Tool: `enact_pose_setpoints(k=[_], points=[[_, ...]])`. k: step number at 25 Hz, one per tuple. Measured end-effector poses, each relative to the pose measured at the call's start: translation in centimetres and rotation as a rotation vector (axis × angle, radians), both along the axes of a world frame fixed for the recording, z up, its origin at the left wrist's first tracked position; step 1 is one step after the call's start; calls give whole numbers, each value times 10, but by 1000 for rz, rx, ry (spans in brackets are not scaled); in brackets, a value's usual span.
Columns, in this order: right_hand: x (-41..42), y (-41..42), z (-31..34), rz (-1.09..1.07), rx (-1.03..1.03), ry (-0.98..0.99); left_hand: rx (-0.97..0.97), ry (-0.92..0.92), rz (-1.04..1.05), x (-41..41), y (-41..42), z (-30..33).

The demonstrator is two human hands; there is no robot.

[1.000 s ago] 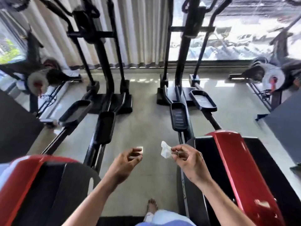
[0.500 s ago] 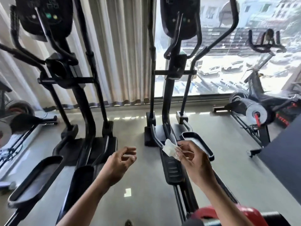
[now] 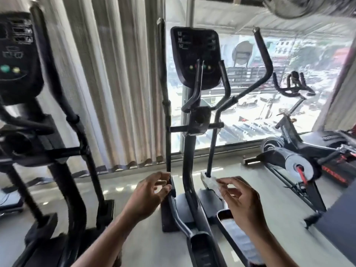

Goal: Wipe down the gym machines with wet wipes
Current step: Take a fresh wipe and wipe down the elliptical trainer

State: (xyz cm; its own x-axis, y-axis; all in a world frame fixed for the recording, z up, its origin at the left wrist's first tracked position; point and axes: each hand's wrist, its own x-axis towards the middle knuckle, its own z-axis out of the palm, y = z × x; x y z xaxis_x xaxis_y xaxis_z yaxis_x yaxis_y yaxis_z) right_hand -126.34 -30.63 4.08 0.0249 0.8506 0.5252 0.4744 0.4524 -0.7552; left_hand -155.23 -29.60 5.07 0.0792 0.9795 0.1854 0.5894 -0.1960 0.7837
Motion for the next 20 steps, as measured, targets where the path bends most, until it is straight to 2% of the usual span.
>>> enact_pose_setpoints(k=[4,11,13,16,20], points=[[-1,88,23,-31,80,56,205,210,8,-2,96,36],[-5,259,54,27,188,127,385,524,-15,6,272,103],[-4,297,69,51,216,132,513,643,20,0,322,133],[0,359,97,30,216,62,711,741,88,-14,400,189],[-12,435,145,-105,270,-91,794,989,84,-21,488,259]])
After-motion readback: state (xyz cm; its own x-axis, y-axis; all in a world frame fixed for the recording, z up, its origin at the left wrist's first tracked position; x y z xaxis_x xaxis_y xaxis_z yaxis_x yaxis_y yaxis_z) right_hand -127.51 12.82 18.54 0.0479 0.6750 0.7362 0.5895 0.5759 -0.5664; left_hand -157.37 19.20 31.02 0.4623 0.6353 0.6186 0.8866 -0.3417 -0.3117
